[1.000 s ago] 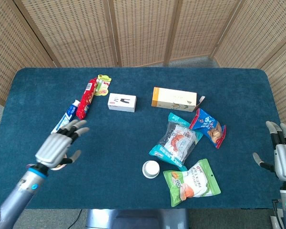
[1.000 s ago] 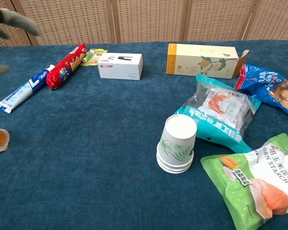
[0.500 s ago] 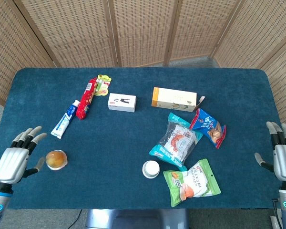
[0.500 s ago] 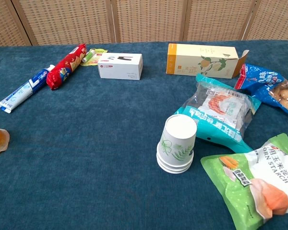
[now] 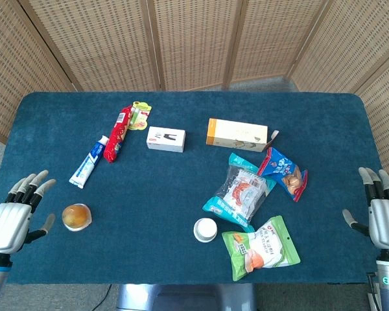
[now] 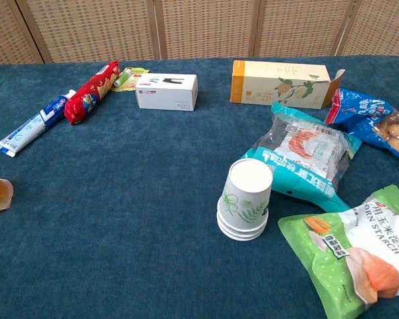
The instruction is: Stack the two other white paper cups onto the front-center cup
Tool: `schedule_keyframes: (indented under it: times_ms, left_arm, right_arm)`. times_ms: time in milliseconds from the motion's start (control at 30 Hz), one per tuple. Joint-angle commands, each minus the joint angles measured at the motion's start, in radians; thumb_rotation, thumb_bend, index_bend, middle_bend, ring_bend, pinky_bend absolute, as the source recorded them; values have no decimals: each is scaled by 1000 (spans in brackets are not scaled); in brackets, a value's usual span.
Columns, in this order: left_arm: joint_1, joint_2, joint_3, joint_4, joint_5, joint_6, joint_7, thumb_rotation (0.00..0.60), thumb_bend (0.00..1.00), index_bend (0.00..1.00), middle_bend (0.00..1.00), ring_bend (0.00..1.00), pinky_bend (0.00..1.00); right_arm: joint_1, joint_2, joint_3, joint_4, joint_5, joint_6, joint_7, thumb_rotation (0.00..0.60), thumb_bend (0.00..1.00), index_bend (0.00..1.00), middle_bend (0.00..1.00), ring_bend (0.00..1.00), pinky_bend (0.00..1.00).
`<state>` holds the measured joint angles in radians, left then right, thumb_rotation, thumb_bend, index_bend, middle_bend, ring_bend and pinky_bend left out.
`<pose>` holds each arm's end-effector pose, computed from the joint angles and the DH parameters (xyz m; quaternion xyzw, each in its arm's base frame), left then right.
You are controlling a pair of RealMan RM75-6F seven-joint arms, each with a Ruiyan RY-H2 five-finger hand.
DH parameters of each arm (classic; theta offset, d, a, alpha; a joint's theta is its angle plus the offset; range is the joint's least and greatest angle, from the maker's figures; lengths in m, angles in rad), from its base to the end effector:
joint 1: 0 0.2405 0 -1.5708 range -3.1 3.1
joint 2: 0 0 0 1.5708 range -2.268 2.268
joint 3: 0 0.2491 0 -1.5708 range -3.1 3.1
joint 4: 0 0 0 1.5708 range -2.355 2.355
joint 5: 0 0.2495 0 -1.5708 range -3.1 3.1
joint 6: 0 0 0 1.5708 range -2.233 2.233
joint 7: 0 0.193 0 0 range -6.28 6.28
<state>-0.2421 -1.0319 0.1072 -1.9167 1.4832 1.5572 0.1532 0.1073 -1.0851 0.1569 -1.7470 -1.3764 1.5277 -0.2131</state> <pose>-0.2406 0.2295 0.1077 -0.6255 -0.3907 -0.4121 0.5350 -0.2928 -0.2604 0.1515 0.5551 -0.3389 0.3831 0.6560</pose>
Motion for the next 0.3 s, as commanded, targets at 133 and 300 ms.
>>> schedule_keyframes:
  times_ms: [133, 300]
  left_arm:
    - [7, -11, -22, 16, 0, -27, -1, 600, 462, 124, 71, 12, 99]
    - [11, -14, -39, 23, -4, -49, -2, 600, 462, 123, 71, 12, 97]
  right_arm:
    - [2, 1, -2, -12, 8, -11, -12, 553, 280, 0, 126, 0, 373]
    - [9, 3, 3, -25, 11, -17, -27, 553, 279, 0, 126, 0, 373]
